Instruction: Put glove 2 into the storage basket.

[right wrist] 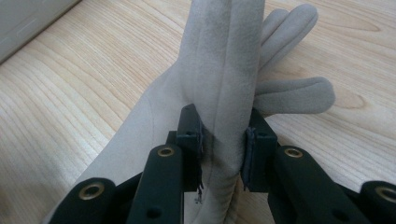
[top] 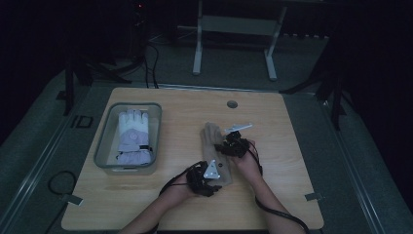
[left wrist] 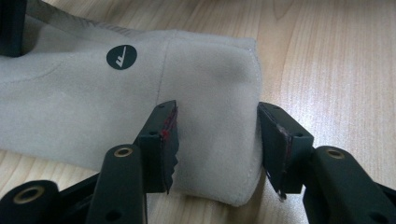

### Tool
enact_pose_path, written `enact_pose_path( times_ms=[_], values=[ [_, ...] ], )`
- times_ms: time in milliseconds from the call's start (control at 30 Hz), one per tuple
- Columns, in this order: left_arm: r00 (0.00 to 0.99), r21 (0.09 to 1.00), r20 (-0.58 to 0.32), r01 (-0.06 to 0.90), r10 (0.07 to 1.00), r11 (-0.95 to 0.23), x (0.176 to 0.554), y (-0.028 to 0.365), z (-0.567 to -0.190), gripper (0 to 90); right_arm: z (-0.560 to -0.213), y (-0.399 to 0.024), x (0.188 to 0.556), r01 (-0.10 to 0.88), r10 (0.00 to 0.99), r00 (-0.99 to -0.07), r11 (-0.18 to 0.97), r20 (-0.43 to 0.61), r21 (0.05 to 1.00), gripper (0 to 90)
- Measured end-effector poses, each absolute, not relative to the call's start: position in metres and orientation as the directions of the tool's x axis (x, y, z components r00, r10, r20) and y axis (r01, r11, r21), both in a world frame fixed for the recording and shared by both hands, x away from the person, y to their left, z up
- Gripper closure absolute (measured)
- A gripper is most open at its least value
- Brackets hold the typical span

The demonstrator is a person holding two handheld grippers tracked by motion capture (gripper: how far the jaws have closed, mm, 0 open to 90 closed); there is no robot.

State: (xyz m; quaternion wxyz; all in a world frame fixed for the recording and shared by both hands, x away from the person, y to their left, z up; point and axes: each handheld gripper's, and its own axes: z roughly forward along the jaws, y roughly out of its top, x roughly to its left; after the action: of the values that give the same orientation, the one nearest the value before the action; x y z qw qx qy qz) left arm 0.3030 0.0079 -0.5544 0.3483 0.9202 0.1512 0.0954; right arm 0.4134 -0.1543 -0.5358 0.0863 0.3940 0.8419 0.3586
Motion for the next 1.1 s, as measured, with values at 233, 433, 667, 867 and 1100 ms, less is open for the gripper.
enact_pose_path(
  times_ms=[233,433,667,867,1100],
  values=[
    [0.915,0.652,0.115,0.225,0.388,-0.724,0.305,0.007,-0.551,73.1,-0.535,-0.151,0.413,0.609,0.730,-0.669,0.430,0.140,0.667,72.8],
    [0.911,0.650,0.097,0.248,0.402,-0.719,0.308,0.007,-0.549,80.1,-0.532,-0.148,0.414,0.604,0.727,-0.673,0.433,0.137,0.670,73.3],
    [0.904,0.651,0.075,0.276,0.422,-0.707,0.311,0.012,-0.543,81.5,-0.519,-0.148,0.415,0.601,0.723,-0.672,0.409,0.158,0.687,73.6],
    [0.904,0.647,0.092,0.264,0.417,-0.715,0.310,0.019,-0.529,81.5,-0.507,-0.143,0.415,0.588,0.715,-0.681,0.404,0.160,0.701,73.6],
    [0.903,0.641,0.105,0.259,0.416,-0.723,0.311,0.032,-0.513,81.5,-0.491,-0.133,0.414,0.563,0.701,-0.696,0.401,0.154,0.722,73.6]
  ],
)
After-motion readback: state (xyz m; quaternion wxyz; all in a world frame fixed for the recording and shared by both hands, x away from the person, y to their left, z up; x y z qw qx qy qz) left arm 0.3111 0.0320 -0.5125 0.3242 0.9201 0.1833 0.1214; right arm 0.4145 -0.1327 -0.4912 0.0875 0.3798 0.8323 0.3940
